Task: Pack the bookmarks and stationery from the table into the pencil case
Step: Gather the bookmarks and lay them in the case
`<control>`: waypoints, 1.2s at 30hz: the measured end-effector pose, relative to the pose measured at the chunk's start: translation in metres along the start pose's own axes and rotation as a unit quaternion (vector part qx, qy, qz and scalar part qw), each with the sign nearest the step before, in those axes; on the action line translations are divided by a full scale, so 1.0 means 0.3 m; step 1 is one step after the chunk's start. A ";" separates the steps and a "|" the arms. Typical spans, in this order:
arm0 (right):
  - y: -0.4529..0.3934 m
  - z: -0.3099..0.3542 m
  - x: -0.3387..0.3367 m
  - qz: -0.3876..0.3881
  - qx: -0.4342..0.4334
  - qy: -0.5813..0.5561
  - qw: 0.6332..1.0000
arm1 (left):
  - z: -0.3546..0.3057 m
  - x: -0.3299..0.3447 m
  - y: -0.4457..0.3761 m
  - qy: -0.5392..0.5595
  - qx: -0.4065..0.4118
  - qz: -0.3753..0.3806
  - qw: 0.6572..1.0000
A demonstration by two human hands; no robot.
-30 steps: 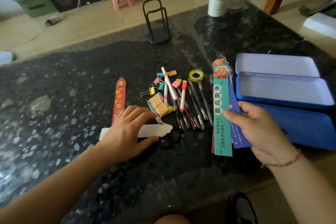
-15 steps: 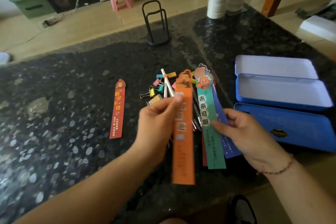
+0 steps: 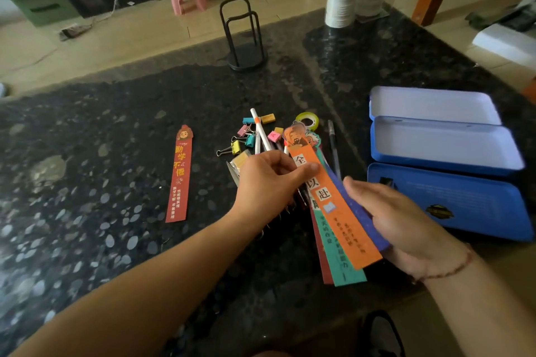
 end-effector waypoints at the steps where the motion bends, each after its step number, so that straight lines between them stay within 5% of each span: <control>1: -0.001 0.000 -0.002 0.002 0.007 0.001 1.000 | 0.001 -0.002 -0.005 -0.005 0.007 0.009 1.000; 7: -0.014 -0.005 0.009 -0.034 -0.017 0.065 0.997 | 0.006 -0.054 -0.005 -0.134 0.063 0.009 0.989; 11: -0.019 -0.011 -0.002 -0.066 -0.013 0.097 0.993 | 0.039 -0.283 -0.070 -0.366 0.109 -0.087 0.920; 16: -0.022 -0.014 -0.005 -0.084 -0.015 0.115 0.990 | 0.182 -0.542 -0.173 -0.503 -0.146 -0.137 0.841; 18: -0.023 -0.014 -0.003 -0.086 -0.015 0.121 0.989 | 0.217 -0.566 -0.187 -0.505 -0.175 -0.135 0.835; 23: -0.023 -0.014 0.001 -0.080 -0.020 0.125 0.989 | 0.210 -0.562 -0.188 -0.398 -0.123 -0.182 0.891; 28: -0.025 -0.013 0.001 -0.091 -0.026 0.118 0.988 | 0.072 -0.499 -0.136 -0.096 -0.064 -0.214 0.970; 32: -0.024 -0.007 -0.003 -0.104 -0.045 0.090 0.989 | -0.071 -0.292 -0.057 0.191 -0.067 -0.085 0.976; 36: -0.012 -0.005 0.008 -0.079 -0.056 0.058 0.994 | -0.114 -0.047 -0.004 0.171 -0.035 -0.039 0.984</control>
Point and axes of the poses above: each hand's wrist, its own y-axis away from the middle knuckle, its own x-axis out of the palm, z = x × y, the point moved 2 cm from there along -y, towards the middle knuckle, and after that the axes turned 3 degrees about z, right-handed, at the moved point
